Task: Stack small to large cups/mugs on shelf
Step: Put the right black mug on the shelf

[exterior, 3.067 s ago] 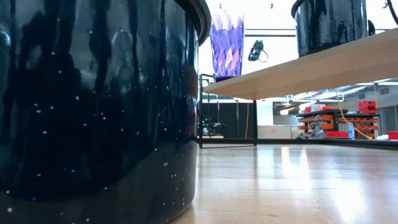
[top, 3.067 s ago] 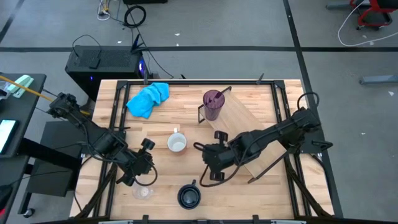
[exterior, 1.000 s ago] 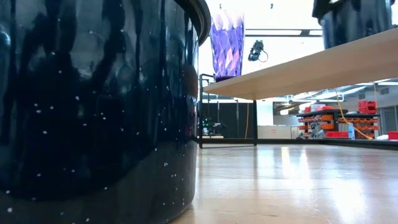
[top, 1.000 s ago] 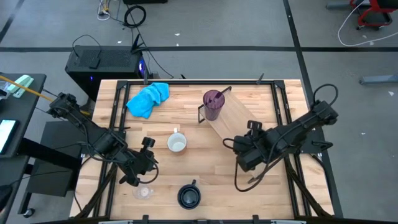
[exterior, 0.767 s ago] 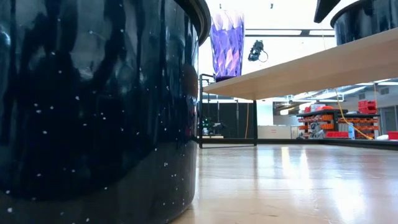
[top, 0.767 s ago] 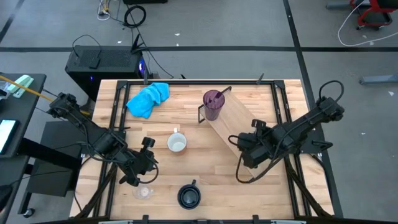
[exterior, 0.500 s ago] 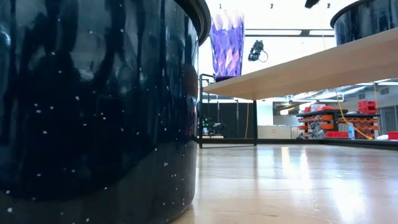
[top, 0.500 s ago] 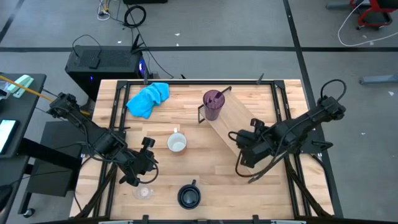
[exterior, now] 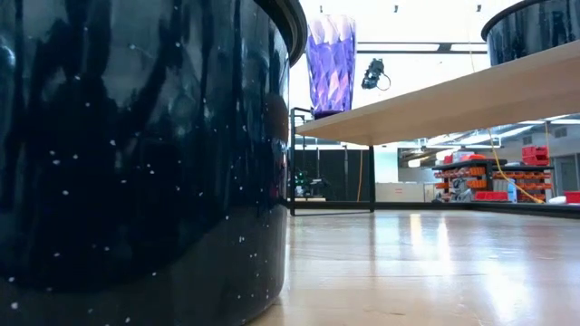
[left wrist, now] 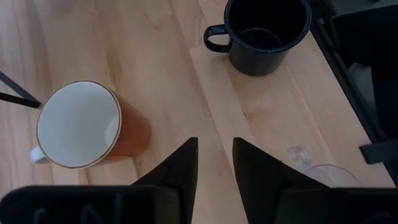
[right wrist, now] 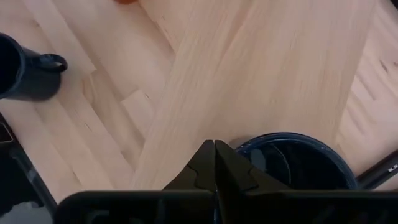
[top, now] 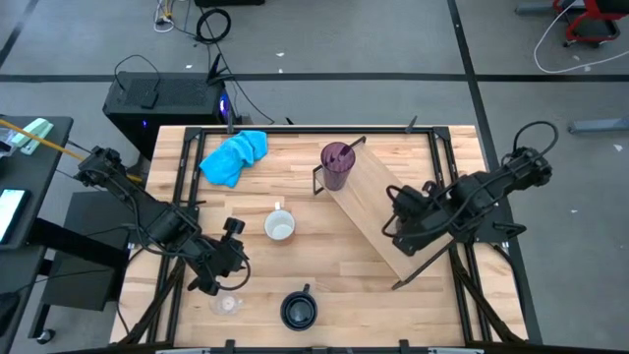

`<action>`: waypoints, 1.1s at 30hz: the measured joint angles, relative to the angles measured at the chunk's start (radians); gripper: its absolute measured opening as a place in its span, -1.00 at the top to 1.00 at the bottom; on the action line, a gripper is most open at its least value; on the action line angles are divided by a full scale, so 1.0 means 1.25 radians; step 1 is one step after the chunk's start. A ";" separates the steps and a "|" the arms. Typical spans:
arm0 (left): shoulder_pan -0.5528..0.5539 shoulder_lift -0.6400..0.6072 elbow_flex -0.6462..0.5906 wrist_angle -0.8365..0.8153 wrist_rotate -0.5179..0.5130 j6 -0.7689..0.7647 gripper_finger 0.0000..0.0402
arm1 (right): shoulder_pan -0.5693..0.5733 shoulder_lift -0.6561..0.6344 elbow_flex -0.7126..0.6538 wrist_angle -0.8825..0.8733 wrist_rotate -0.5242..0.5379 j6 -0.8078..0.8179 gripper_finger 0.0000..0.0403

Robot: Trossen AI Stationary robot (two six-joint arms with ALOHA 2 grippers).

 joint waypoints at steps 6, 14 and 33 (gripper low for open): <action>0.000 0.000 0.000 0.001 0.000 0.001 0.47 | 0.000 -0.034 -0.001 0.000 0.000 -0.011 0.99; 0.000 0.000 0.000 0.007 0.000 0.001 0.47 | -0.001 -0.049 -0.001 0.000 0.035 -0.013 0.98; 0.001 0.000 0.000 0.065 -0.001 -0.125 0.47 | -0.012 -0.049 -0.001 0.000 0.093 -0.030 0.98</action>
